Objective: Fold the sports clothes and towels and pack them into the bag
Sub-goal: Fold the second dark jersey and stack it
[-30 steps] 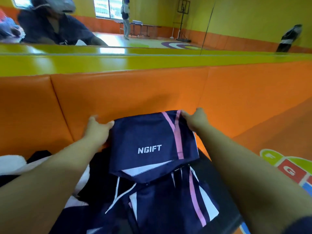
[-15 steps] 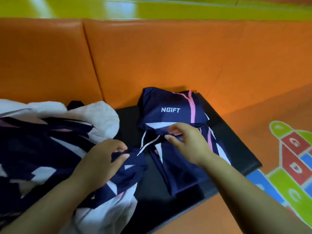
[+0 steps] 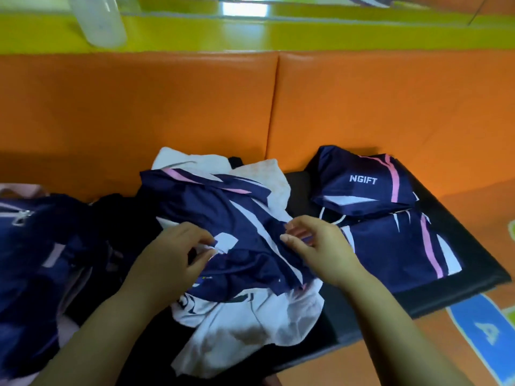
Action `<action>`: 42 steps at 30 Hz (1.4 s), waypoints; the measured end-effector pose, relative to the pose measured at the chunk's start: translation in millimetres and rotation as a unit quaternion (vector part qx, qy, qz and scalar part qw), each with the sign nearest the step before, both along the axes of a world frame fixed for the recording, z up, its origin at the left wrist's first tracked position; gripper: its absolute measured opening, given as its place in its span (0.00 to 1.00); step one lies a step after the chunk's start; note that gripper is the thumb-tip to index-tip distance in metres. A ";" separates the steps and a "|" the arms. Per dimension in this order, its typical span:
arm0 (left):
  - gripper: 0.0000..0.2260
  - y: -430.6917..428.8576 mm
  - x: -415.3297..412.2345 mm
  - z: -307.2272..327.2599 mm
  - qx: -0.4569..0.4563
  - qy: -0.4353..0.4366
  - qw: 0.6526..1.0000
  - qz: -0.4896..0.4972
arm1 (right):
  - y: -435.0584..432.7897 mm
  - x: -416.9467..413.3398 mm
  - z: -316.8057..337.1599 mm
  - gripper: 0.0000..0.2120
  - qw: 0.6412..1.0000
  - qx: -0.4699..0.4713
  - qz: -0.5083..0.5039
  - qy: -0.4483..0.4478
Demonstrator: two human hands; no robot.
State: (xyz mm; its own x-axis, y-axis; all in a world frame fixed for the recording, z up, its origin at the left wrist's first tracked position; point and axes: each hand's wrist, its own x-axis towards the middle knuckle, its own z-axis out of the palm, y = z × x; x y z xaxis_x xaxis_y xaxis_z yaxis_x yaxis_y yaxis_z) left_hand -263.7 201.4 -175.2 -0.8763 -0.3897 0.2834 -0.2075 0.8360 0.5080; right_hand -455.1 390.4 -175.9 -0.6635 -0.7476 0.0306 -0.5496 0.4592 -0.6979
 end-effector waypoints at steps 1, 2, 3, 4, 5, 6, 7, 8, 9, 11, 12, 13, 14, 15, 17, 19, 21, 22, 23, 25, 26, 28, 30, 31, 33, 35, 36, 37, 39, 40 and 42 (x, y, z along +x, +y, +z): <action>0.10 -9.2 5.5 -1.2 -0.025 0.004 1.000 0.005 | -8.0 8.9 0.3 0.10 1.000 0.007 0.006 0.010; 0.09 -18.5 10.0 -3.3 -0.043 0.007 0.999 0.012 | -15.5 17.8 1.8 0.12 1.000 0.016 0.013 0.016; 0.11 -26.1 13.5 -5.0 -0.048 0.004 0.999 0.021 | -21.5 25.9 2.7 0.15 0.999 0.035 0.022 0.018; 0.15 -32.3 15.9 -7.2 -0.041 -0.013 0.999 0.028 | -26.4 33.5 3.6 0.19 0.997 0.067 0.036 0.022; 0.21 -36.9 17.2 -8.8 -0.028 -0.040 0.998 0.034 | -30.1 39.7 3.5 0.24 0.992 0.108 0.050 0.034; 0.25 -39.0 17.9 -9.4 -0.011 -0.072 0.997 0.039 | -32.5 44.2 2.2 0.28 0.985 0.156 0.060 0.044; 0.28 -39.9 18.2 -11.4 0.002 -0.109 0.993 0.037 | -33.7 47.2 -0.6 0.32 0.976 0.203 0.061 0.047; 0.31 -39.8 18.4 -15.0 0.006 -0.145 0.989 0.025 | -33.2 49.3 -4.6 0.34 0.968 0.243 0.055 0.044; 0.32 -39.0 18.0 -19.2 0.013 -0.176 0.984 0.008 | -31.5 50.9 -9.5 0.33 0.960 0.273 0.043 0.038; 0.31 -36.7 17.7 -27.5 0.054 -0.196 0.979 -0.014 | -25.5 52.4 -19.6 0.18 0.953 0.299 0.017 0.044; 0.29 -35.0 17.7 -30.6 0.072 -0.192 0.979 -0.017 | -21.7 53.4 -22.2 0.09 0.952 0.300 0.002 0.055; 0.25 -33.5 18.0 -33.5 0.080 -0.182 0.980 -0.015 | -17.7 54.0 -22.9 0.05 0.953 0.297 -0.012 0.063; 0.19 -32.7 17.9 -35.0 0.081 -0.161 0.984 -0.008 | -13.1 53.1 -23.3 0.05 0.957 0.281 -0.024 0.064; 0.12 -32.6 17.8 -35.4 0.085 -0.139 0.987 0.001 | -8.5 51.1 -23.0 0.06 0.965 0.256 -0.032 0.056; 0.07 -33.5 18.0 -33.4 0.093 -0.111 0.989 0.009 | -0.5 47.3 -17.2 0.09 0.981 0.188 -0.043 0.027; 0.07 -33.9 17.8 -27.8 0.105 -0.130 0.986 0.014 | 4.6 46.4 -1.7 0.08 0.993 0.101 -0.045 -0.034; 0.05 -33.4 18.9 -17.4 0.148 -0.177 0.973 0.014 | 9.9 46.7 18.0 0.08 0.992 0.023 -0.025 -0.122; 0.04 -33.0 19.8 -10.7 0.174 -0.203 0.964 0.005 | 13.3 46.1 27.3 0.09 0.990 0.011 -0.006 -0.142; 0.04 -32.6 20.8 -4.0 0.195 -0.229 0.954 -0.009 | 17.6 44.3 34.2 0.08 0.989 0.013 0.012 -0.146; 0.05 -32.6 23.1 7.4 0.222 -0.267 0.937 -0.031 | 25.1 38.5 41.5 0.07 0.989 0.024 0.035 -0.143; 0.04 -32.4 24.1 11.7 0.233 -0.270 0.933 -0.032 | 28.2 34.0 41.1 0.06 0.990 0.027 0.031 -0.133; 0.04 -32.5 23.9 14.4 0.261 -0.241 0.935 -0.021 | 32.7 24.4 34.7 0.07 0.995 0.038 0.003 -0.096; 0.05 -33.4 22.6 11.3 0.272 -0.182 0.945 0.015 | 32.1 21.8 30.1 0.07 0.996 0.041 -0.016 -0.082; 0.05 -34.1 21.6 9.4 0.261 -0.150 0.953 0.039 | 30.1 22.3 28.2 0.06 0.996 0.033 -0.023 -0.082; 0.06 -36.5 17.6 8.0 0.219 -0.087 0.970 0.065 | 25.0 25.6 29.4 0.06 0.995 -0.006 -0.037 -0.093; 0.05 -34.1 10.6 15.1 0.177 -0.049 0.982 0.041 | 21.3 31.5 38.0 0.08 0.990 -0.058 -0.043 -0.123; 0.05 -30.0 5.8 22.1 0.169 -0.039 0.985 0.019 | 20.0 33.1 43.9 0.09 0.985 -0.086 -0.047 -0.143; 0.06 -23.1 -0.3 30.4 0.168 -0.035 0.985 -0.006 | 19.4 34.3 51.6 0.11 0.979 -0.112 -0.052 -0.161; 0.11 -3.7 -12.2 48.8 0.176 -0.043 0.982 -0.055 | 18.6 34.8 70.7 0.13 0.971 -0.151 -0.056 -0.179; 0.15 6.5 -17.8 57.6 0.169 -0.050 0.981 -0.082 | 18.1 34.7 81.4 0.13 0.967 -0.166 -0.053 -0.186; 0.25 24.4 -28.8 71.0 0.128 -0.065 0.982 -0.126 | 16.2 33.8 101.8 0.14 0.961 -0.193 -0.048 -0.191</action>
State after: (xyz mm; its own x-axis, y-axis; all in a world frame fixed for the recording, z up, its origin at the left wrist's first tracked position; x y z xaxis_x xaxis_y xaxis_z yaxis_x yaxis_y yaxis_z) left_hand -292.4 225.9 -104.2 -0.9763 -0.1997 0.0834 -0.0879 0.7181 0.6904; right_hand -421.2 406.6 -74.1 -0.7462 -0.6649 0.0341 -0.1876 0.1608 -0.9690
